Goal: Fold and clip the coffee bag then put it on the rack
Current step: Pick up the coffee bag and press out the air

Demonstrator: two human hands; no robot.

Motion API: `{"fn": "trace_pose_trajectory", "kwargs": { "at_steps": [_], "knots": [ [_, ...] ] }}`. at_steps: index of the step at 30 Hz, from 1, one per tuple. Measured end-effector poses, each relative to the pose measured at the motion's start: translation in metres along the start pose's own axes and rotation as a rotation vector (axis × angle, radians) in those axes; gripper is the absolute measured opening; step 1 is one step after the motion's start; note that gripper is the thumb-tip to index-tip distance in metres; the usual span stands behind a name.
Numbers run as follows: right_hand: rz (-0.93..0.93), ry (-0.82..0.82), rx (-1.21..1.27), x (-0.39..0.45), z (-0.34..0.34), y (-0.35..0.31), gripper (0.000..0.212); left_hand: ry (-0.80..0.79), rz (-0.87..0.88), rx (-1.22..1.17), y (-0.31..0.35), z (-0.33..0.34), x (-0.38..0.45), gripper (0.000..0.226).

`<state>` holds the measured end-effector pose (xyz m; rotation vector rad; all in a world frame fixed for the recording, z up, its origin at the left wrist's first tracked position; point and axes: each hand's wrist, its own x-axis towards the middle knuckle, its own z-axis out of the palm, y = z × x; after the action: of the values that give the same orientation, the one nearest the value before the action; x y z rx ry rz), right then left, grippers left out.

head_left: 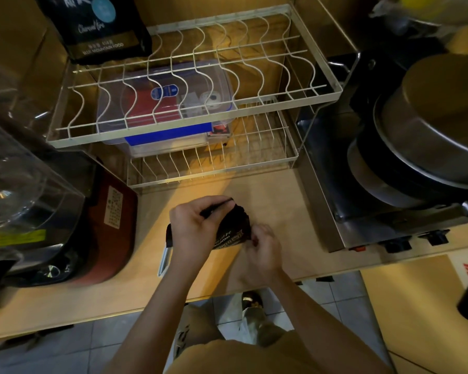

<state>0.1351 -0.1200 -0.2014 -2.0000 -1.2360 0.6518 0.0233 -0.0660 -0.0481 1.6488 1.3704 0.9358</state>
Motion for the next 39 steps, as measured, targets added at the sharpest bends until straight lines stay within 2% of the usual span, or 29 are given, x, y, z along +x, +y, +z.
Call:
{"fn": "trace_pose_trajectory", "kwargs": {
  "at_steps": [2,5,7,9,10,12,14,16,20,25,30,34,36,39],
  "knots": [
    [-0.005,-0.027,0.0,0.001,0.001,0.002,0.015,0.008,-0.002,-0.045,-0.002,-0.002,-0.003,0.017],
    [0.011,-0.154,0.024,0.004,-0.001,0.008,0.018,-0.088,0.031,-0.013,-0.006,-0.007,-0.003,0.019],
    [0.081,-0.274,0.146,0.013,-0.011,0.008,0.028,-0.152,0.036,-0.01,-0.007,-0.01,-0.001,0.017],
    [0.195,-0.344,0.225,0.025,-0.022,0.01,0.02,-0.17,0.028,-0.021,-0.008,-0.013,-0.001,0.015],
    [0.234,-0.304,0.216,0.031,-0.027,0.01,0.016,-0.17,0.019,-0.029,-0.008,-0.014,-0.001,0.014],
    [0.219,-0.171,0.14,0.041,-0.029,0.012,0.028,-0.173,0.005,-0.046,-0.008,-0.014,-0.004,0.017],
    [0.124,-0.176,0.092,0.046,-0.023,0.008,0.039,-0.188,0.01,-0.054,-0.007,-0.012,-0.006,0.021],
    [0.064,-0.207,0.06,0.049,-0.018,-0.001,0.033,-0.192,0.014,-0.059,-0.007,-0.011,-0.008,0.019],
    [-0.002,-0.129,-0.088,0.052,-0.012,-0.008,0.018,-0.183,0.009,-0.083,-0.006,-0.011,-0.011,0.021],
    [0.037,-0.114,-0.186,0.05,-0.005,-0.005,0.013,-0.177,0.034,-0.084,0.003,-0.006,-0.022,0.033],
    [0.065,-0.033,-0.139,0.047,-0.005,-0.004,0.008,-0.151,0.049,-0.115,0.003,-0.004,-0.034,0.028],
    [0.058,-0.085,-0.159,0.051,-0.01,-0.003,0.012,-0.114,-0.007,-0.087,0.004,0.0,-0.022,0.021],
    [0.077,-0.098,-0.074,0.05,-0.014,-0.002,0.016,-0.084,-0.048,-0.072,0.005,0.001,-0.009,0.013],
    [0.145,-0.103,0.047,0.034,-0.026,0.004,0.013,-0.094,-0.068,-0.034,0.008,0.002,0.008,0.019]
  ]
}}
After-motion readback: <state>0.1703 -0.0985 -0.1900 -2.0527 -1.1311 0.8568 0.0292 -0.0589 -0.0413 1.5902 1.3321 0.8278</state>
